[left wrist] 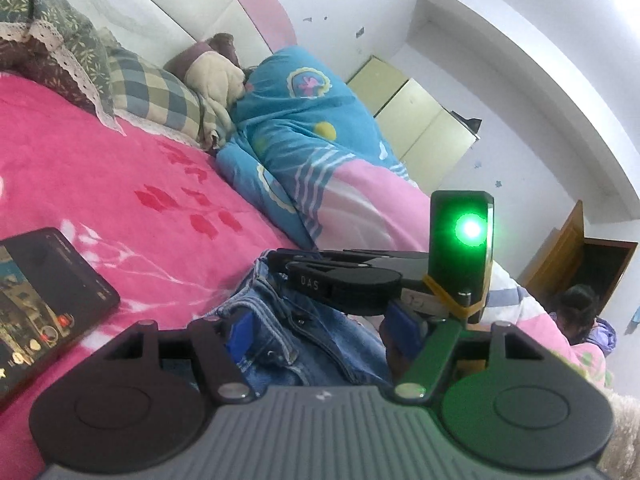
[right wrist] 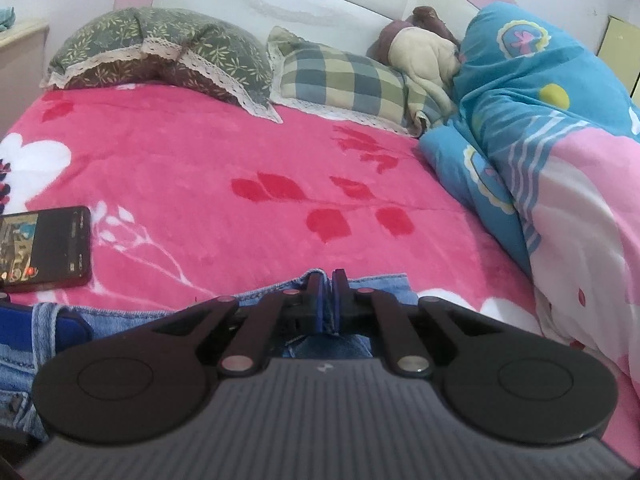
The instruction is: Fold clothes
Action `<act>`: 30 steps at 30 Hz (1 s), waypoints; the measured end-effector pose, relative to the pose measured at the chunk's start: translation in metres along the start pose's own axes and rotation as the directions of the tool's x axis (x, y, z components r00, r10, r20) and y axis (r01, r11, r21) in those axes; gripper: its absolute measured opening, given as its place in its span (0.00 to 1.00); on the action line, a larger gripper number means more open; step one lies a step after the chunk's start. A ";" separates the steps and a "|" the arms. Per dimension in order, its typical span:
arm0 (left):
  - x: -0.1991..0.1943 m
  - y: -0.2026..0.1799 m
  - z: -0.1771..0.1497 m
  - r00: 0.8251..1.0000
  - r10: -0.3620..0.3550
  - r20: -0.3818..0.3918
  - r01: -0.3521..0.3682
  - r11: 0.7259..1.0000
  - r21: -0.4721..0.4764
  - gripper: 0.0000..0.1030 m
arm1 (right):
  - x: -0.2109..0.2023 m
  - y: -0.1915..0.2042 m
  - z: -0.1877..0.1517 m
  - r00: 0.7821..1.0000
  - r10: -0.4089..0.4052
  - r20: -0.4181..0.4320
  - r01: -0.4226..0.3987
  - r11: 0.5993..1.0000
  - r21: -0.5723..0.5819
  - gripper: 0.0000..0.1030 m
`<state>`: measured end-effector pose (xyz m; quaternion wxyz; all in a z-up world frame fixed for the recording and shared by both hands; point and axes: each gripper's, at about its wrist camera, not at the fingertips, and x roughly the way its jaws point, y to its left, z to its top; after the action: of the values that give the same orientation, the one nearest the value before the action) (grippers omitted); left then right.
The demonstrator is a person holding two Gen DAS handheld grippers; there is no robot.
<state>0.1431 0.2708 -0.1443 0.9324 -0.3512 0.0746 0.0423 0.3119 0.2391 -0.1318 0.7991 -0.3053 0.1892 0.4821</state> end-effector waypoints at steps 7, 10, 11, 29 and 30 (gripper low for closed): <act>0.009 0.014 0.002 0.993 0.049 -0.112 -0.056 0.997 -0.056 0.67 | 0.024 0.006 -0.015 0.997 0.012 -0.073 -0.012 1.000 -0.001 0.03; 0.011 0.016 0.001 0.987 0.073 -0.145 -0.079 0.996 -0.033 0.66 | 0.026 0.005 -0.017 0.997 0.020 -0.077 -0.019 1.000 0.022 0.04; 0.010 0.015 0.001 0.984 0.081 -0.156 -0.086 0.996 -0.022 0.66 | 0.027 0.004 -0.017 0.996 0.027 -0.081 -0.025 0.999 0.033 0.04; -0.012 -0.010 -0.004 0.943 0.182 -0.277 -0.131 0.973 0.192 0.72 | 0.005 -0.016 0.019 0.972 0.058 -0.226 -0.048 0.998 0.049 0.83; -0.012 -0.010 -0.004 0.944 0.184 -0.275 -0.134 0.972 0.192 0.72 | 0.002 -0.016 0.021 0.974 0.050 -0.220 -0.043 0.998 0.039 0.83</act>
<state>0.1318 0.2607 -0.1386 0.9313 -0.2653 0.2424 0.0590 0.3272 0.2492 -0.1122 0.7668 -0.3388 0.2919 0.4604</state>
